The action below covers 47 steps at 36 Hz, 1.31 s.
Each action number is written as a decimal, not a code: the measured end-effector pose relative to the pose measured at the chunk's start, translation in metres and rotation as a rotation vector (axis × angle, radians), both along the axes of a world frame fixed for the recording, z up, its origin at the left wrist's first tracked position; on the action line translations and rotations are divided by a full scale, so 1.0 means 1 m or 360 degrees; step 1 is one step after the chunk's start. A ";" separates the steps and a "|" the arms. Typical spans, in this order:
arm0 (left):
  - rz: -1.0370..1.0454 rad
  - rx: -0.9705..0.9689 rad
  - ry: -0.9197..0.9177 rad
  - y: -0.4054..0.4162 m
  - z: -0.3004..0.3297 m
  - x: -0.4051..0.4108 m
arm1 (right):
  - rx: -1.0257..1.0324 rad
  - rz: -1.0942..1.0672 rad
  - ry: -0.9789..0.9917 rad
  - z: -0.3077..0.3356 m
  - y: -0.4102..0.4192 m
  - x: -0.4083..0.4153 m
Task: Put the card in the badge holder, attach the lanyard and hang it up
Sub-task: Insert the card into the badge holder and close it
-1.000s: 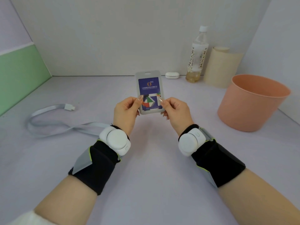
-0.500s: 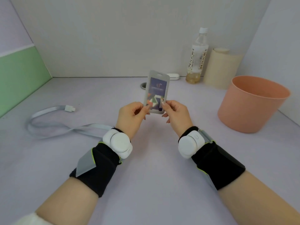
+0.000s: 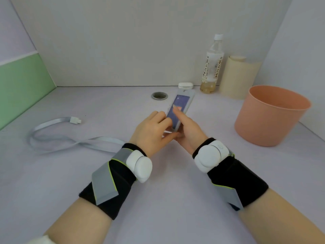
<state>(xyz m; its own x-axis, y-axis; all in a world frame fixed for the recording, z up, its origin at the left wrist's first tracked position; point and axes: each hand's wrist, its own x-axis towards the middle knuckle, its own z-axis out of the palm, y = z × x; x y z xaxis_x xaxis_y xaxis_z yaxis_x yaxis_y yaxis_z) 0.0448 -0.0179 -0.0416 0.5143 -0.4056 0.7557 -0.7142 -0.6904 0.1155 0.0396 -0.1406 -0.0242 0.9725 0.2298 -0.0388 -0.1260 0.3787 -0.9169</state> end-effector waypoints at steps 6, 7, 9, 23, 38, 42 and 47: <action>0.0080 -0.0138 0.0058 0.005 0.004 -0.005 | -0.0051 0.0111 0.0010 -0.001 -0.013 0.002; 0.0096 -0.0237 0.0125 0.006 0.006 -0.005 | -0.0112 0.0130 -0.0002 0.000 -0.015 0.001; 0.0116 -0.0499 0.0317 0.009 0.009 -0.005 | -0.0195 0.0177 -0.0004 0.001 -0.016 0.000; -0.0231 -0.1657 0.1209 0.009 0.013 0.002 | -0.0576 0.0339 -0.0002 -0.007 -0.003 -0.003; -0.0305 -0.1475 0.1164 -0.004 0.009 -0.005 | -0.0508 -0.0424 -0.0411 0.003 -0.010 0.003; -0.0312 -0.1434 0.1232 -0.005 0.010 -0.004 | -0.0576 -0.0446 -0.0493 0.005 -0.011 0.002; -0.0269 -0.1449 0.1198 -0.006 0.010 -0.007 | -0.0590 -0.0432 -0.0525 0.003 -0.007 -0.001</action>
<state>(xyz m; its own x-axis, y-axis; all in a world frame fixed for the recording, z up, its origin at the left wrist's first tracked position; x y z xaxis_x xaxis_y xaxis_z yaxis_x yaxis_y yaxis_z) 0.0379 -0.0236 -0.0314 0.9430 0.0179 0.3324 -0.3315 -0.0416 0.9425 0.0386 -0.1475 -0.0210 0.9691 -0.0013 0.2467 0.2467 0.0029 -0.9691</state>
